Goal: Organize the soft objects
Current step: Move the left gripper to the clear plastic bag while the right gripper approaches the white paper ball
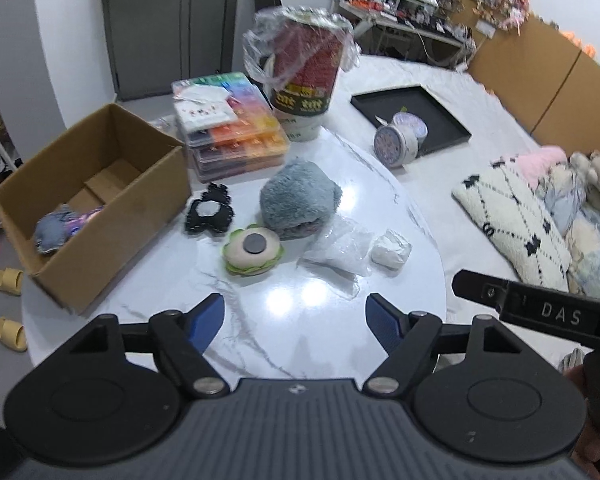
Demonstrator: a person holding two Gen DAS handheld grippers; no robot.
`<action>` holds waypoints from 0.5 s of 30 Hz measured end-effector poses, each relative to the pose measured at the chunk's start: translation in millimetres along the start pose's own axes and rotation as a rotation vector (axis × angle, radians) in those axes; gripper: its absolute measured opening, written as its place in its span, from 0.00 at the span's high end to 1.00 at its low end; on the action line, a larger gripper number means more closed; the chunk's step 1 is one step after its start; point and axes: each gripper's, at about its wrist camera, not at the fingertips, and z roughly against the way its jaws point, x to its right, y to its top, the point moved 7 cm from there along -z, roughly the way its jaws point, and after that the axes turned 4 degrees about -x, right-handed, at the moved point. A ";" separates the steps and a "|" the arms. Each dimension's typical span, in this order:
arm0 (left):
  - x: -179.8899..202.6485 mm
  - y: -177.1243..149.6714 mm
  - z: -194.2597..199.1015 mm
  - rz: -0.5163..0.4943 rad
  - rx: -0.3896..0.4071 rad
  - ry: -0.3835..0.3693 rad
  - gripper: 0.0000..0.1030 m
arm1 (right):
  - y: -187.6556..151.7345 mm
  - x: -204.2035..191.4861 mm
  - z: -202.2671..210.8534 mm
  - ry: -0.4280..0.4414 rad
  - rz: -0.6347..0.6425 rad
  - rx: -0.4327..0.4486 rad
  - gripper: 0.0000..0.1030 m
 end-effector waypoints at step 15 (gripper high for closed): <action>21.2 33.8 -83.1 -0.037 -0.118 -0.031 0.35 | 27.4 30.4 -63.1 -0.009 -0.115 -0.045 0.38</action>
